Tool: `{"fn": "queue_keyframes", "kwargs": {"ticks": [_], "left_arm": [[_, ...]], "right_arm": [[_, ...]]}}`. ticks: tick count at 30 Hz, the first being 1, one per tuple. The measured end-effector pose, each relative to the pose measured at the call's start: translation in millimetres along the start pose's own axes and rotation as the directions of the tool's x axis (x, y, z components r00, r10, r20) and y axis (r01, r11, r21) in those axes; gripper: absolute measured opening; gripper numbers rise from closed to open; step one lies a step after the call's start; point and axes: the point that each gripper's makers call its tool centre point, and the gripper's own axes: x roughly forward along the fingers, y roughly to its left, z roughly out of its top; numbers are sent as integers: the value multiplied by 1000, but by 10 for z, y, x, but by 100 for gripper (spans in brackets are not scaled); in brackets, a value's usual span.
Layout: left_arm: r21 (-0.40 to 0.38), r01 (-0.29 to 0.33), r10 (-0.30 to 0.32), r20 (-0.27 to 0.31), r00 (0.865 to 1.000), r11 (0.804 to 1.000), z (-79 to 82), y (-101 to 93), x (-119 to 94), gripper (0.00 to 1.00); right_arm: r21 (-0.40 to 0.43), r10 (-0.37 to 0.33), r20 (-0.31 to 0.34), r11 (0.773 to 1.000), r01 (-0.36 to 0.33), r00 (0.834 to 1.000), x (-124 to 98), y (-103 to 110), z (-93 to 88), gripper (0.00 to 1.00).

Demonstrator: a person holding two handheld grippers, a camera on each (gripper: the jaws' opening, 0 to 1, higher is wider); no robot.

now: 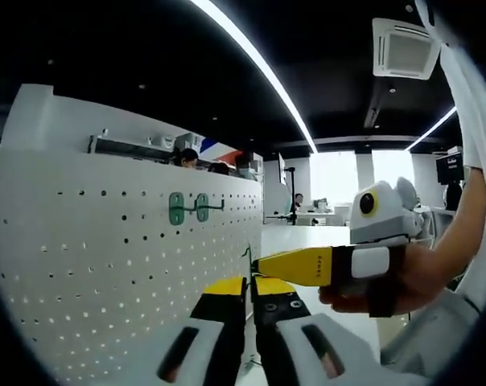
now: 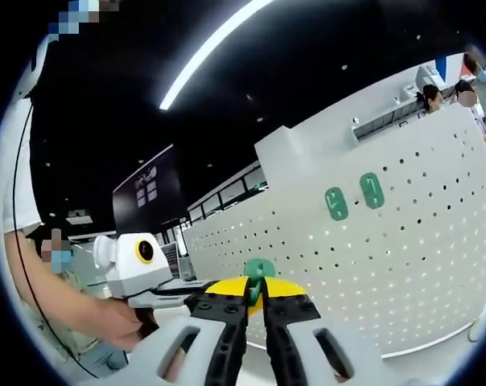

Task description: Insert the hook assembly into the mounting plate slot until the hook locks in place.

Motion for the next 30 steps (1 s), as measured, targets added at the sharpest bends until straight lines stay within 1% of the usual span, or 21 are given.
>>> {"fn": "queue_keyframes", "kwargs": {"ticks": [3, 4, 7, 9, 16, 18, 23, 24, 26, 27, 28, 29, 30], "left_arm": [[0, 0, 0, 2, 1000, 1000, 8, -2, 1, 2], [7, 2, -2, -3, 1000, 1000, 1, -9, 1, 2], [7, -1, 1, -4, 1000, 1000, -13, 3, 5, 2], [11, -4, 4, -4, 1000, 1000, -5, -5, 11, 2], [16, 2, -2, -4, 1000, 1000, -5, -10, 19, 2], [3, 4, -4, -5, 1000, 1000, -15, -4, 15, 2], [-1, -8, 8, -6, 1000, 1000, -24, 8, 8, 4], [-22, -8, 7, -8, 1000, 1000, -30, 10, 7, 4], [-30, -6, 5, -10, 1000, 1000, -30, 7, 4, 5], [-53, -8, 7, -20, 1000, 999, -43, 8, 4, 7], [-60, -13, 11, -29, 1000, 998, -59, 33, 6, 11], [-62, -20, 18, -36, 999, 998, -76, 49, 7, 19], [-78, -36, 31, -59, 998, 996, -123, 75, 7, 26]], "right_arm": [[-19, -6, 7, 1000, 6, 1000, -2, 4, 8, 2], [-32, -14, 0, 999, 14, 1000, -3, -7, 4, 2], [-21, -15, -2, 1000, 15, 1000, 0, -19, 2, 1], [-34, -22, -3, 999, 22, 1000, -3, -20, 10, 1], [-41, -24, -6, 999, 24, 1000, -10, -31, 11, 0], [-44, -24, -10, 999, 23, 1000, -6, -25, 7, 0], [-45, -20, -18, 999, 19, 1000, 3, -27, -5, 0], [-46, -19, -21, 999, 18, 1000, 3, -25, -5, 0], [-48, -18, -24, 999, 17, 1000, 2, -24, -9, 0], [-47, -18, -24, 999, 17, 1000, 2, -23, -8, 0], [-46, -19, -24, 999, 17, 1000, 1, -26, -7, 0], [-44, -20, -23, 999, 19, 1000, 1, -30, -5, 0], [-39, -19, -24, 999, 18, 1000, 2, -34, -6, 0]]}}
